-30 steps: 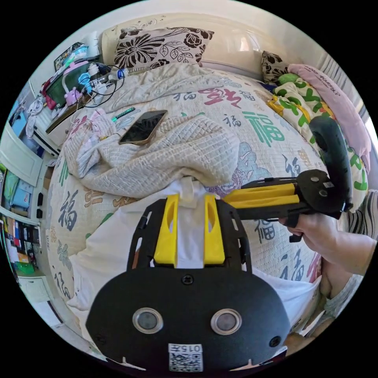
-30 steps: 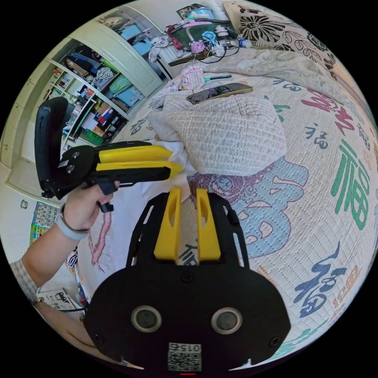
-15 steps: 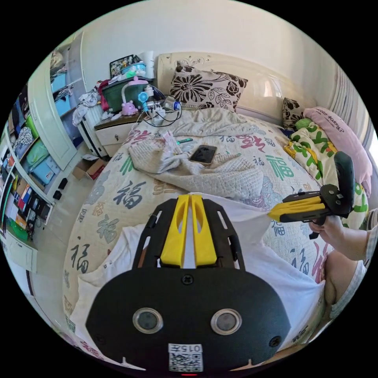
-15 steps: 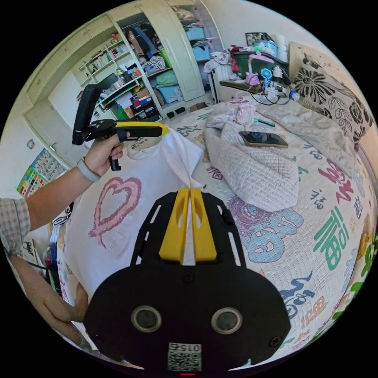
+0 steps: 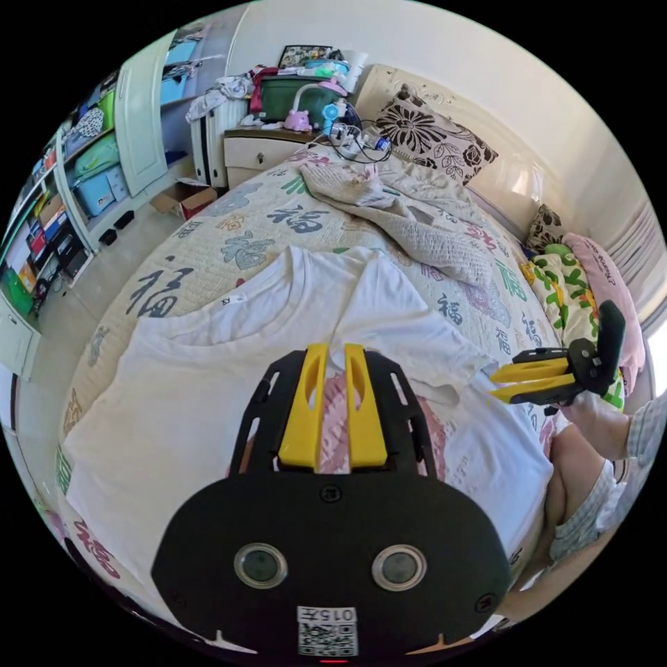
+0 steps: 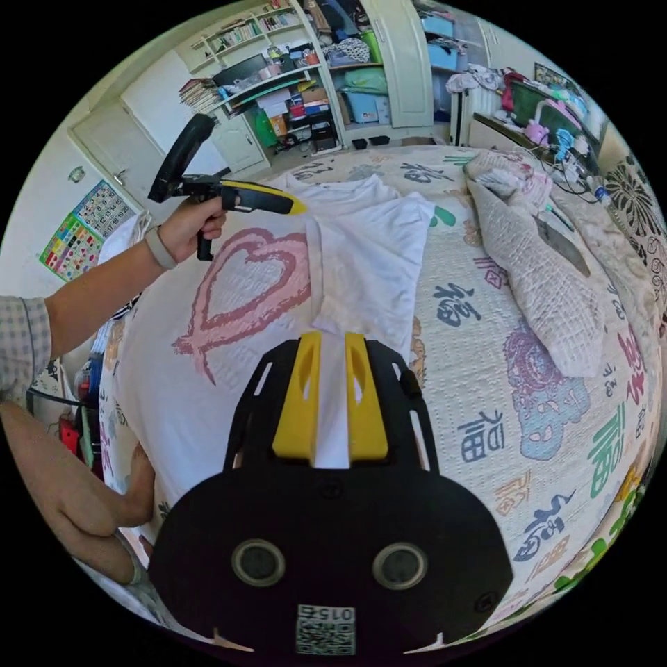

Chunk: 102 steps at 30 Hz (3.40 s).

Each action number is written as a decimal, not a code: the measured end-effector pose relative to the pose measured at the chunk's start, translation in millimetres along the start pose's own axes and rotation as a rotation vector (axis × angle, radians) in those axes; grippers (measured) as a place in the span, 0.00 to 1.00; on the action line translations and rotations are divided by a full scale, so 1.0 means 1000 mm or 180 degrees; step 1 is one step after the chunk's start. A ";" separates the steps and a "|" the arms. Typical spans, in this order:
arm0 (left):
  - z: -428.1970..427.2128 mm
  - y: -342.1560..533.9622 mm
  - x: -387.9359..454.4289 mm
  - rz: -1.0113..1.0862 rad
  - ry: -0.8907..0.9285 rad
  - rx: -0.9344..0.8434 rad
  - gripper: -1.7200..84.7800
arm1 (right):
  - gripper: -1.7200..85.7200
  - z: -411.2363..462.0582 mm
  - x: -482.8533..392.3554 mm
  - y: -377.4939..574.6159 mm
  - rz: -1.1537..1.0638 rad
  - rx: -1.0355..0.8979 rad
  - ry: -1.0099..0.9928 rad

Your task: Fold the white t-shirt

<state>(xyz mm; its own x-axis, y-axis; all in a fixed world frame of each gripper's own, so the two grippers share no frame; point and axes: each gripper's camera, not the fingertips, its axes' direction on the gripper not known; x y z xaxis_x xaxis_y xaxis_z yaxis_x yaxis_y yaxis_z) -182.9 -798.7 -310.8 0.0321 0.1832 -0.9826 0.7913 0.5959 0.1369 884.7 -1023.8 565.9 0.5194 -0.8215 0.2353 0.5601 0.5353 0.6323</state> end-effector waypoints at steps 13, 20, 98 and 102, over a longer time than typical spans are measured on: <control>0.020 -0.028 -0.041 -0.0069 0.0063 -0.0357 0.05 | 0.03 0.052 -0.042 -0.041 -0.0308 -0.0360 0.0249; -0.002 -0.035 -0.059 0.0125 0.0139 -0.0575 0.08 | 0.08 0.058 -0.049 -0.042 -0.0198 -0.0352 0.0147; -0.452 0.479 -0.373 -0.3057 0.0195 0.1346 0.03 | 0.06 0.444 -0.538 -0.613 -0.0976 -0.0939 -0.0216; -0.465 0.481 -0.366 -0.2921 0.0084 0.1308 0.02 | 0.03 0.434 -0.522 -0.626 -0.0859 -0.0840 -0.0481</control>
<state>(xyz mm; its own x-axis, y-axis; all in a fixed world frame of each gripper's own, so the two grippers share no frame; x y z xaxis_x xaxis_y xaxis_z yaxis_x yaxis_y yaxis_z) -98.1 -215.9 173.3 -0.7054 -0.1912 -0.6826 0.6527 0.2003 -0.7306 -17.5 -1015.1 368.0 0.2414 -0.9485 0.2051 0.8200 0.3124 0.4796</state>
